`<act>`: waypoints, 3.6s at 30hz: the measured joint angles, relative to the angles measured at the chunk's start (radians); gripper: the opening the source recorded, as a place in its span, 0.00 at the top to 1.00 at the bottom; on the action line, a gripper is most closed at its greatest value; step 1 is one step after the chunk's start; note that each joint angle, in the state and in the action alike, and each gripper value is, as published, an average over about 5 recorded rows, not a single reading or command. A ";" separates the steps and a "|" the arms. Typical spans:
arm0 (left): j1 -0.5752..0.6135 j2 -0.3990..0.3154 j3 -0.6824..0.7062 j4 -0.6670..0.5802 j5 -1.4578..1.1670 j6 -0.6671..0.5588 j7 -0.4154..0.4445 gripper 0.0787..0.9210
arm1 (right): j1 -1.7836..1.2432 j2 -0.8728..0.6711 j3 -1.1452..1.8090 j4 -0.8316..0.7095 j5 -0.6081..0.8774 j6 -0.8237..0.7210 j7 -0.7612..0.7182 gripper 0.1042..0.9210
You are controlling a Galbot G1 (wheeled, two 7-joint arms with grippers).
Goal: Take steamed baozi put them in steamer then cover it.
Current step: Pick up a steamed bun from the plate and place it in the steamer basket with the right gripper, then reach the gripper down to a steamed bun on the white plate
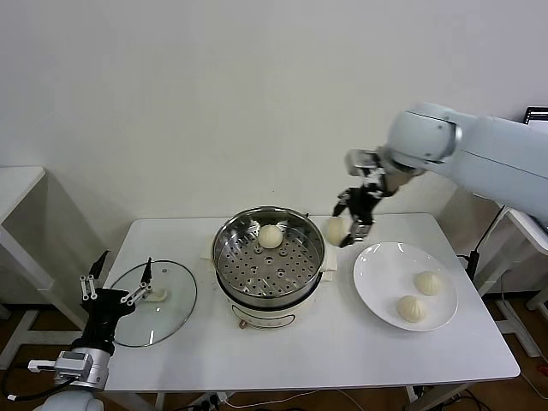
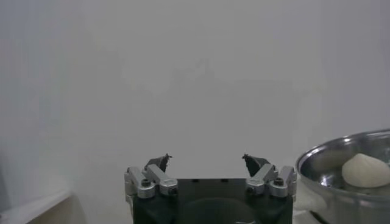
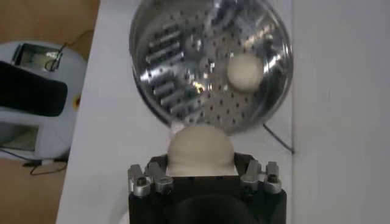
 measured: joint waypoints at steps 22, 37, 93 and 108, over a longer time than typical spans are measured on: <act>-0.002 0.010 -0.065 -0.011 -0.027 0.001 0.021 0.12 | -0.183 0.446 0.038 -0.332 -0.021 -0.053 0.004 0.23; -0.010 0.014 -0.070 0.005 -0.029 0.001 0.025 0.12 | -0.332 0.551 0.096 -0.536 -0.138 -0.033 -0.019 0.23; 0.020 -0.005 0.012 -0.037 0.029 0.003 -0.009 0.12 | -0.572 -0.379 0.483 -0.114 -0.547 0.269 -0.259 0.12; 0.017 -0.007 0.038 -0.018 0.043 0.002 -0.013 0.12 | -0.916 -0.400 0.758 -0.198 -0.761 0.339 -0.228 0.12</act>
